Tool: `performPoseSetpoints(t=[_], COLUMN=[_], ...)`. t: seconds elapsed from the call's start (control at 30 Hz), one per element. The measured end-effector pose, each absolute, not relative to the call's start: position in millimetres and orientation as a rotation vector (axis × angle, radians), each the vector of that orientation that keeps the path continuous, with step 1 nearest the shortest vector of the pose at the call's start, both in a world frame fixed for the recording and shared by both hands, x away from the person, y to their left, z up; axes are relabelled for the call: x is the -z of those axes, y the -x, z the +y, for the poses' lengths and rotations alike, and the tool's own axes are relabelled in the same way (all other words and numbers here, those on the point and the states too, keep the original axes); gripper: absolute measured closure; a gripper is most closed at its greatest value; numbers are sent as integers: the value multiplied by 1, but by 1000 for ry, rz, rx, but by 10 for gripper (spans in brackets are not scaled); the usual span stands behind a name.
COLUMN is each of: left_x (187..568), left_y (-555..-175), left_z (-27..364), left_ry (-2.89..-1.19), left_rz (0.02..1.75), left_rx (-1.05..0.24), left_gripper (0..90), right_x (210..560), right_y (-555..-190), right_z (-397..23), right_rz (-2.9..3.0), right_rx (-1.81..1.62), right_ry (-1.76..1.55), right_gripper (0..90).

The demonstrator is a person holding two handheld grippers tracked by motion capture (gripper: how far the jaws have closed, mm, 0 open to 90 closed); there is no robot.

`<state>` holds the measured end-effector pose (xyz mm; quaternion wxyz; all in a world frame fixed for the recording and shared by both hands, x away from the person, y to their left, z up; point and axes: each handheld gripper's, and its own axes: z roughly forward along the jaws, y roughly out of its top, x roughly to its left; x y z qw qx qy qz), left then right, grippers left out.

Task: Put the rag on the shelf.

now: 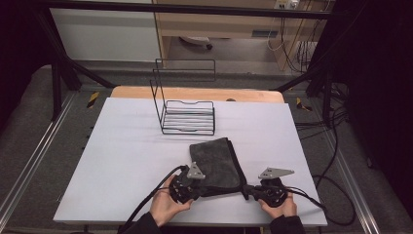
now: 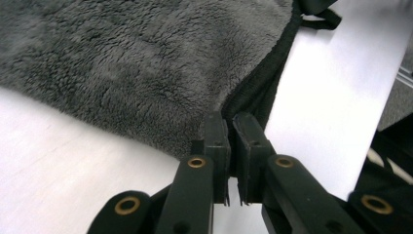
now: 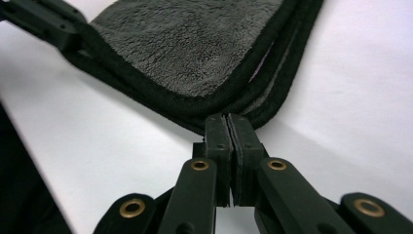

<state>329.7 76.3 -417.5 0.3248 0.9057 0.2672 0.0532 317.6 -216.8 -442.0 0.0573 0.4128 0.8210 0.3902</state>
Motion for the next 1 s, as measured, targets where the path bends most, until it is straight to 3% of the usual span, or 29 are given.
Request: performPoseSetpoints(t=[0.07,0.1,0.13,0.17,0.67,0.83,1.0], left_x=[418,419,420,420,423,413,423], left_y=[-329,-328,-327,-327,-306,-307,-323], left_z=[79,82,90,90,134,143,146], left_ry=[-2386,-2400,-2402,-2402,-2348,-2256,-2219], left_rz=[699,694,692,692,720,776,906], left_rx=[-151,-162,-163,-163,-148,-136,-143], left_gripper=[846,846,846,847,827,564,569], right_x=[441,441,438,436,446,447,451], right_y=[-316,-316,-315,-315,-337,-350,-356], right_z=[-214,-214,-213,-214,-175,-165,-158], right_rz=[2495,2495,2478,2452,2366,2325,2351], right_rx=[-1197,-1197,-1207,-1233,-1292,-1285,-1241], right_ry=[-1235,-1235,-1225,-1230,-1213,-1237,-1229], right_gripper=[794,794,710,685,451,416,457])
